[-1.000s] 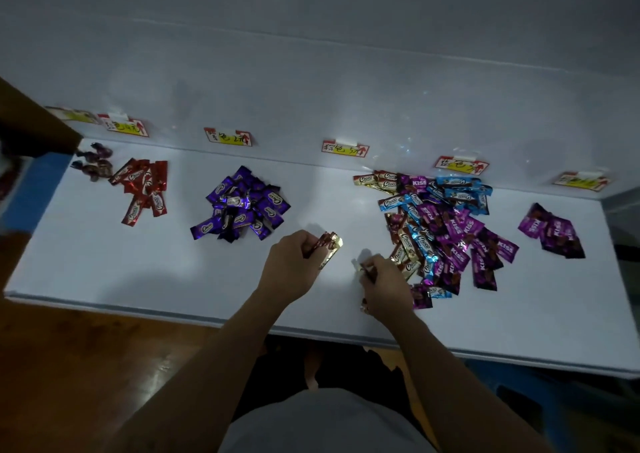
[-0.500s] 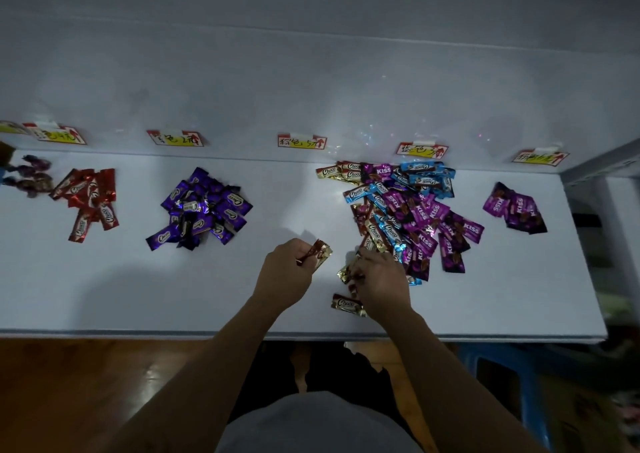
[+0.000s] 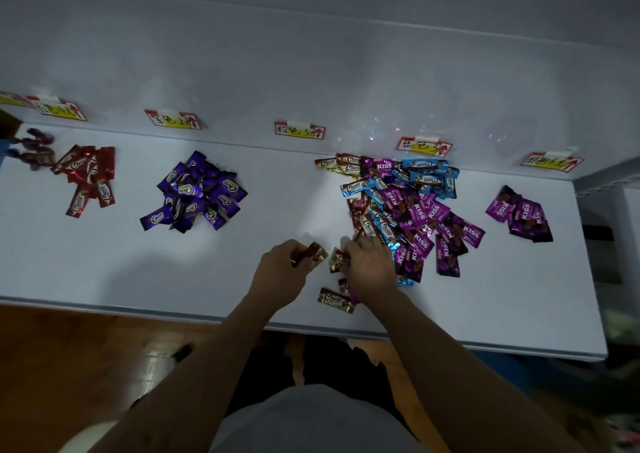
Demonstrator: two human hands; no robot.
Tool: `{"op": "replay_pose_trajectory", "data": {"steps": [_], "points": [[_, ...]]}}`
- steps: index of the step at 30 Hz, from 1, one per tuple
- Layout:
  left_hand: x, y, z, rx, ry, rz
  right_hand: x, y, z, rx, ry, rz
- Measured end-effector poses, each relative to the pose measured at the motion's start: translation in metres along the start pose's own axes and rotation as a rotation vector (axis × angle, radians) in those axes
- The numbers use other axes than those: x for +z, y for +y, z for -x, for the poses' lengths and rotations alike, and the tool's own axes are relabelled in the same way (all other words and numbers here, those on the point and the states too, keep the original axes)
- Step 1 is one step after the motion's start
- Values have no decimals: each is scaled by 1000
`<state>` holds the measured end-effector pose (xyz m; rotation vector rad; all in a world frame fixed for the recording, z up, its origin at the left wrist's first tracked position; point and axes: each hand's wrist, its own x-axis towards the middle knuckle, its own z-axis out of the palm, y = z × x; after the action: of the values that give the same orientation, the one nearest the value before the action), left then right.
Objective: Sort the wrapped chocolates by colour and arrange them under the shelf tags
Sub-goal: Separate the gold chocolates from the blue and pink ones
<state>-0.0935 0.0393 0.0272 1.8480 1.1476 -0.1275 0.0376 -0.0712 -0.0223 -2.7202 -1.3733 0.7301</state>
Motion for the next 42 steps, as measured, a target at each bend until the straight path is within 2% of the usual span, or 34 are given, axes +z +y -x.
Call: {"op": "replay_pose_trajectory", "data": {"steps": [9,12,16,18,21,29,32,35,39,42], "points": [[19,-19,8,66,-86,-146,-2,14,-1,65,-24,5],[31,-24,15,204,-150,-188,2,24,5,114,20,-71],[49,-32,17,392,-303,-430,3,38,14,170,87,-137],[54,-36,17,432,-306,-515,1,42,17,194,92,-142],[57,-39,16,478,-219,-531,0,46,20,221,80,-162],[45,-53,4,304,119,-433,2,54,33,295,70,-284],[37,-52,-3,234,147,-459,3,55,38,300,62,-316],[35,-48,-8,144,99,-446,1,53,38,288,45,-363],[35,-42,-12,46,154,-272,-9,40,31,222,24,-419],[36,-41,-13,-7,159,-225,-17,25,27,181,-1,-458]]}}
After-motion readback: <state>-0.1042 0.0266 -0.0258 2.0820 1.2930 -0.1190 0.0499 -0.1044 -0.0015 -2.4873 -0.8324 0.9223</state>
